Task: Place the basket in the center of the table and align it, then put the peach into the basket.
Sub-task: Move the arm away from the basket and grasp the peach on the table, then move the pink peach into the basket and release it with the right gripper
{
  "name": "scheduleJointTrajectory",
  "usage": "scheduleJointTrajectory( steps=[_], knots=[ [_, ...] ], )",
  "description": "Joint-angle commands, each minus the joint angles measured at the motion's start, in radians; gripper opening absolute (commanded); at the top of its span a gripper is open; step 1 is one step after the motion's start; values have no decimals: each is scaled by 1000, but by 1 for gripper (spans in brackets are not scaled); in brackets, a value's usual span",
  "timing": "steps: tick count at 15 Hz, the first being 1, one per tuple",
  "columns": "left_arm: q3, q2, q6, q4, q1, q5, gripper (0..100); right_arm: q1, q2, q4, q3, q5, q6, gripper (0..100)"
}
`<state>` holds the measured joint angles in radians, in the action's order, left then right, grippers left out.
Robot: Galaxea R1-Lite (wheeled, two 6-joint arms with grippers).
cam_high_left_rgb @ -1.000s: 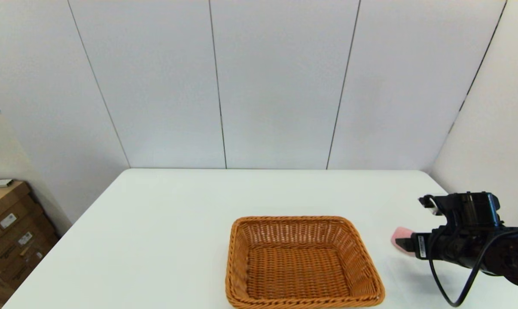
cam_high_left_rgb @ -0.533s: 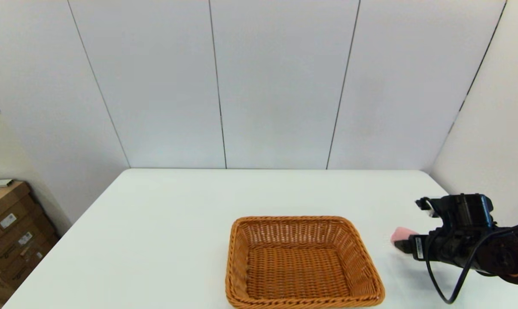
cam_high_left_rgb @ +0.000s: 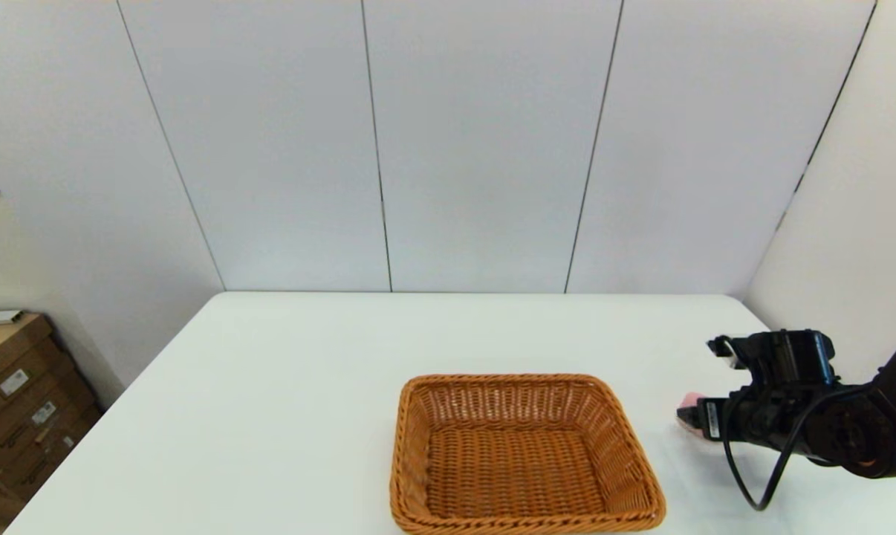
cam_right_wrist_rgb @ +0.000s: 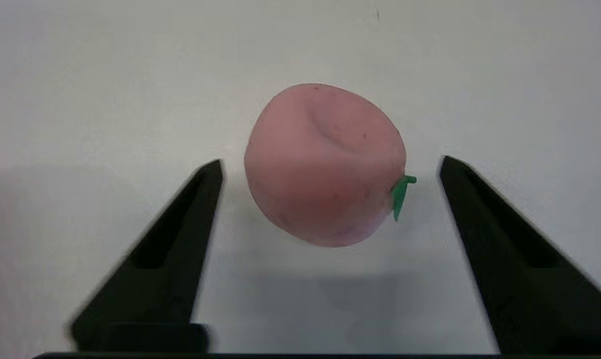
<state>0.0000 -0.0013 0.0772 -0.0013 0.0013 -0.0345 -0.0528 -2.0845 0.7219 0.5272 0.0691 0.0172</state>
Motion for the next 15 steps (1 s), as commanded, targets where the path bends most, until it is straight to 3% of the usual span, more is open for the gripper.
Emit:
scheduleJointTrajectory(
  steps=[1,9,12,13,15],
  knots=[
    [0,0,3,0,0,-1,100,1,-28,50,-4,0,1,0],
    [0,0,3,0,0,-1,100,-2,-26,168,-76,1,1,0],
    [0,0,3,0,0,-1,100,-2,116,243,-92,1,3,0],
    [0,0,3,0,0,-1,100,16,193,237,-85,-2,6,0],
    [0,0,3,0,0,-1,100,139,363,106,-62,0,7,0]
  ],
)
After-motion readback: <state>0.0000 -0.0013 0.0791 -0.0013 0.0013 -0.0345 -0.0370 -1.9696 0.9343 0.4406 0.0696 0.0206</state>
